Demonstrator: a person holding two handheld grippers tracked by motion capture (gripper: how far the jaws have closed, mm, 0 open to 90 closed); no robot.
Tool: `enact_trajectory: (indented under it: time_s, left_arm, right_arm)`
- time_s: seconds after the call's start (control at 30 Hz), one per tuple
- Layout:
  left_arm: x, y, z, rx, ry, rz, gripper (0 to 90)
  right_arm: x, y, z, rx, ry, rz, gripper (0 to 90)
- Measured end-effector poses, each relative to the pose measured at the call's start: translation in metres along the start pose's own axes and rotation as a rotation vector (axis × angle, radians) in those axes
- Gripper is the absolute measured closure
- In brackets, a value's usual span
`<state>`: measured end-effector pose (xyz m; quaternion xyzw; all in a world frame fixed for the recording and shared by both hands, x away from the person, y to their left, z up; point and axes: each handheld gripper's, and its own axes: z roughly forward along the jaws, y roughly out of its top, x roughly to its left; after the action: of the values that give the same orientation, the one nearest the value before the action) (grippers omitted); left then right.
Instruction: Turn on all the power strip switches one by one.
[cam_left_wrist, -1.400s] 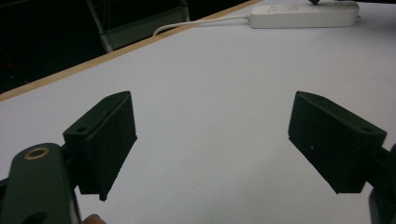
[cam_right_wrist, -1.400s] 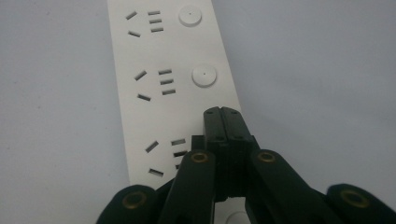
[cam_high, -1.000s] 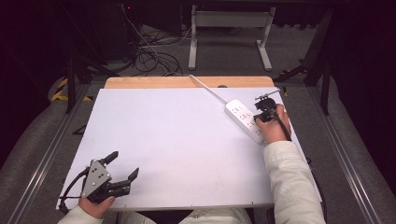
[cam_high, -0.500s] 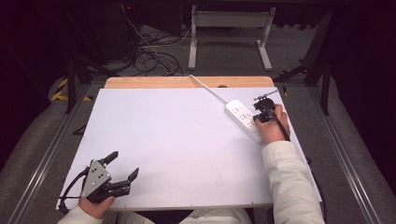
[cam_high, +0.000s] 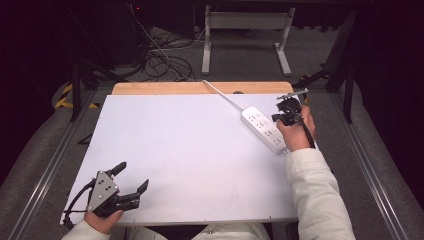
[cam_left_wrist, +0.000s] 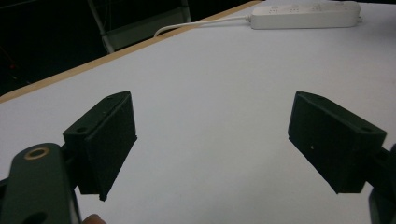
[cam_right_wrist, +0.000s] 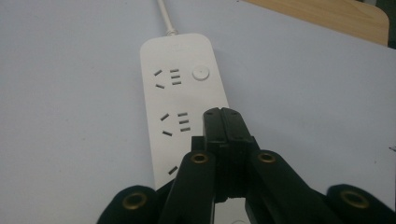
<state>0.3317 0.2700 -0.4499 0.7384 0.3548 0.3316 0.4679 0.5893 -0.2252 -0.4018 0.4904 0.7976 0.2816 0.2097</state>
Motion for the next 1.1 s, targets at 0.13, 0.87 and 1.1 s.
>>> enact_trajectory:
  time_s: [0.13, 0.87, 1.1]
  left_arm:
    - [0.000, 0.000, 0.000, 0.000, 0.000, 0.000, 15.5]
    - [0.001, 0.000, 0.000, 0.000, 0.004, 0.006, 15.4]
    - [0.000, 0.000, 0.000, 0.002, 0.000, -0.005, 15.4]
  right_arm:
    - [0.001, 0.003, 0.001, -0.007, 0.002, -0.003, 90.0]
    - [0.003, 0.009, 0.042, 0.007, 0.007, -0.010, 90.0]
    - [0.003, 0.007, 0.046, 0.018, 0.002, -0.006, 90.0]
